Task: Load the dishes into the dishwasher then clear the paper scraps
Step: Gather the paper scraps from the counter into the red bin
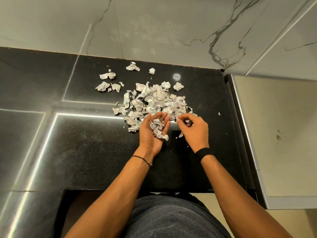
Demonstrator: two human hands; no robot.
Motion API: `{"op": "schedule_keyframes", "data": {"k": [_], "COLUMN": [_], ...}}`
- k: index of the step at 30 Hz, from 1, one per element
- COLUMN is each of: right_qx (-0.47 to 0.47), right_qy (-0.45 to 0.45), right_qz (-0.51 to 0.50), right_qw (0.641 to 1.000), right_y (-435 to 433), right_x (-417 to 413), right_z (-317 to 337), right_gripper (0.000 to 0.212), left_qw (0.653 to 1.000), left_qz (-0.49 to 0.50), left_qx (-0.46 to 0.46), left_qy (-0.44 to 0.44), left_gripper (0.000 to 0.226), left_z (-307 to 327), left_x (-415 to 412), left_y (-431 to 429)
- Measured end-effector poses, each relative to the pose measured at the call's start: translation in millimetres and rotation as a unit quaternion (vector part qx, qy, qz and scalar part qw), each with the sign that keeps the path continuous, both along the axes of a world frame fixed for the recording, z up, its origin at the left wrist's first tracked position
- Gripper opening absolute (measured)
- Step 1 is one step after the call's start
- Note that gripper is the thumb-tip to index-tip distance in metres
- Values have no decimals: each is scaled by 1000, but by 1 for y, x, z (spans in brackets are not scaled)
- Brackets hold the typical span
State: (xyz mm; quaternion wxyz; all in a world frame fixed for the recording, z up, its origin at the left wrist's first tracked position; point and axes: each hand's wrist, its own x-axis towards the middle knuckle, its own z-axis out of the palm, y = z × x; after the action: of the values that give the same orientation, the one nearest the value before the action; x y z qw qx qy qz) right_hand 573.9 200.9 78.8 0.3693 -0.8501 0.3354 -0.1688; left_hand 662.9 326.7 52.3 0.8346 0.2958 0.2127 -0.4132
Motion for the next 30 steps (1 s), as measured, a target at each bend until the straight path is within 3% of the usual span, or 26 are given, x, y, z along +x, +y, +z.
{"op": "schedule_keyframes", "data": {"k": [3,6,8,11,14,17,21,24,27,30], "right_qx": [99,91,45,-72,-141,-154,-37,6,56,79], "right_qy": [-65,-66,-15,149,188,167,34,-29,-13,-50], "right_qz": [71,52,48,153,187,148,47,103,174,120], "right_qw": [990,992,998,974,954,962,998,994,983,988], "right_y": [1,-8,-16,-18,-10,-2,5,18,28,29], "right_x": [-4,-13,-23,-35,-41,-44,-37,-23,-14,-16], "right_z": [24,25,15,-3,-16,-19,0,28,43,38], "right_gripper": [12,14,17,27,27,24,19,23,35,30], "left_qw": [1000,999,999,999,999,999,999,999,999,998], "left_qz": [-7,-12,-14,-19,-25,-25,-23,-26,-25,-19], "left_qx": [-5,-22,-29,-29,-30,-29,-27,-31,-35,-65], "left_qy": [9,23,22,15,12,9,5,1,-2,13], "left_gripper": [45,43,42,42,41,42,44,44,43,44], "left_z": [1,1,1,1,1,0,-1,0,4,7], "left_x": [-3,-5,-5,-4,-4,-4,-3,-6,-9,-9], "left_y": [-10,-18,-20,-20,-18,-14,-12,-15,-18,-19]}}
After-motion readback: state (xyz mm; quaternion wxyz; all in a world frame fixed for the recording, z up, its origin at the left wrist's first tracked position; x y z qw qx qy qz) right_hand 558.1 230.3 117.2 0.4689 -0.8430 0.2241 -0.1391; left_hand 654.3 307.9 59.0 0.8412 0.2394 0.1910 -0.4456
